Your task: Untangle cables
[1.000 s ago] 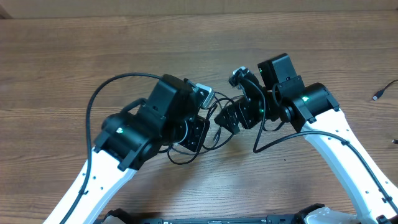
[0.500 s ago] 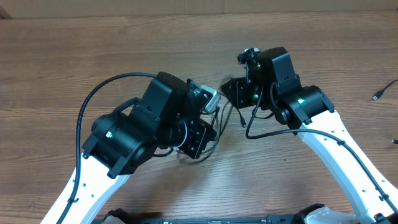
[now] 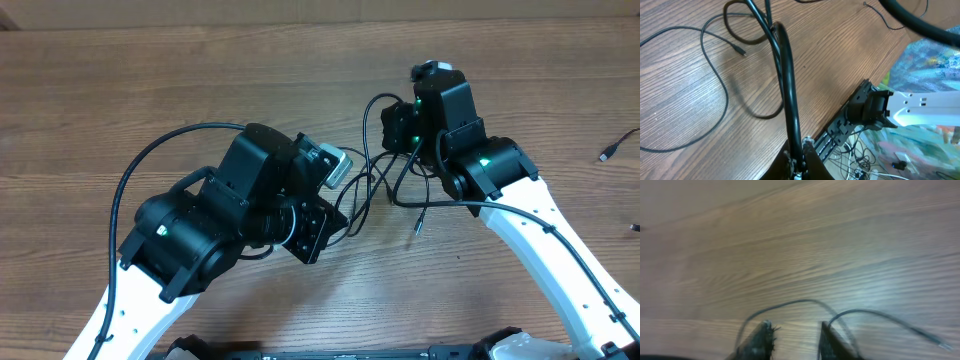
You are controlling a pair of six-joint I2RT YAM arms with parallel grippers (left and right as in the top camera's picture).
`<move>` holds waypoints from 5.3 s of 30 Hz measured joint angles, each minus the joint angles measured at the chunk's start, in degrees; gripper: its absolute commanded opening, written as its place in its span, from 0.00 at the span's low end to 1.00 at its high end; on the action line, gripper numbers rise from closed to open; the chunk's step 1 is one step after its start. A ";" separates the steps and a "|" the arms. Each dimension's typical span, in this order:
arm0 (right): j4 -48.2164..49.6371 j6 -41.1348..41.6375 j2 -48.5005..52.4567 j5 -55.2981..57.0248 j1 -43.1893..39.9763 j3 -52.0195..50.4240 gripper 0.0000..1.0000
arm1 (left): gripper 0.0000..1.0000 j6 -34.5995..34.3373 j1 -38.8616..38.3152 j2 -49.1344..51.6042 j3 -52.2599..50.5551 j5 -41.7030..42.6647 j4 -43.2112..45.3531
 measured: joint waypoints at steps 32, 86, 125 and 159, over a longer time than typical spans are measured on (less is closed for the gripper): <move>-0.15 -9.20 0.00 -15.85 -26.29 -0.11 1.00 | 0.06 -0.26 0.00 -16.26 1.53 -15.69 -2.32; -8.02 -56.08 2.80 -62.49 0.70 -0.20 1.00 | 0.27 0.98 7.63 -1.55 12.46 -10.58 4.63; -1.36 36.17 20.85 -9.66 28.15 -1.73 0.04 | 0.30 -6.71 7.63 -5.07 12.52 -20.55 -16.00; 0.70 -1.20 0.39 -17.77 -14.21 18.03 0.04 | 0.33 -4.74 7.63 -3.63 12.46 -21.79 -14.49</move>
